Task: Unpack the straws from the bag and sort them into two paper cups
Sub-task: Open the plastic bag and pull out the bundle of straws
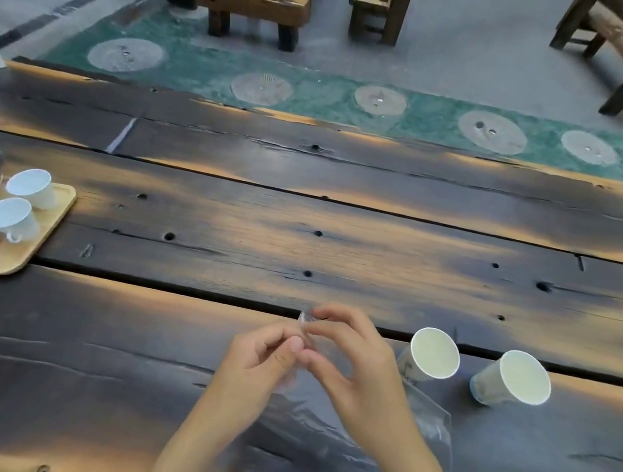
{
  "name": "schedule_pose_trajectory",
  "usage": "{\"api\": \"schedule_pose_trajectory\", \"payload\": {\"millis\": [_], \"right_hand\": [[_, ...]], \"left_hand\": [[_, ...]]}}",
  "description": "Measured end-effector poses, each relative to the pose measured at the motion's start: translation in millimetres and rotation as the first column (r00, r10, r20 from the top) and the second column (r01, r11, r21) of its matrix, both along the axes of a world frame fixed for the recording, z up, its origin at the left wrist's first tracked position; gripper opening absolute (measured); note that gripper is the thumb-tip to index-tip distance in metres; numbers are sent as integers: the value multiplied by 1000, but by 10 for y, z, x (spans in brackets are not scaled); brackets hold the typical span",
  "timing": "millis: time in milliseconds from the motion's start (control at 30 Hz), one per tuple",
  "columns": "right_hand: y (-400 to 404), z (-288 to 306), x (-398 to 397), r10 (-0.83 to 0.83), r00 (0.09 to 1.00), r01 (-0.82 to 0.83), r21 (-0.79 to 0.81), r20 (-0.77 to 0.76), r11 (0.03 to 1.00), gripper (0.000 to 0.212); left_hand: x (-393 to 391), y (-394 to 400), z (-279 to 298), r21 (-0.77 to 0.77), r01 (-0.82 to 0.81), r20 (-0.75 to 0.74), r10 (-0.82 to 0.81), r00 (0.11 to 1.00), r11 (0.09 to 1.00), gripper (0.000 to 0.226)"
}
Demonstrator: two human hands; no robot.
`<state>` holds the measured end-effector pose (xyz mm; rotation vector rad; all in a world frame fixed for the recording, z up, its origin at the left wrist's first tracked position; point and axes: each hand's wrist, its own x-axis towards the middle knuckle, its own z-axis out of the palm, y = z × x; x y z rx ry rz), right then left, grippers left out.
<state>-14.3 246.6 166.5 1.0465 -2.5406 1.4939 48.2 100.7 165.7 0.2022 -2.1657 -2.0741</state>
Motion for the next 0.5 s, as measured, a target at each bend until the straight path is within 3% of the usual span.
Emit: {"api": "schedule_pose_trajectory", "payload": {"millis": [133, 500], "right_hand": [[32, 23, 66, -31, 997, 37, -88, 64, 995, 6], [37, 119, 122, 9, 920, 114, -287, 393, 951, 19]], "left_hand": [[70, 8, 25, -29, 21, -33, -22, 999, 999, 27], [126, 57, 73, -114, -4, -94, -7, 996, 993, 29]]}}
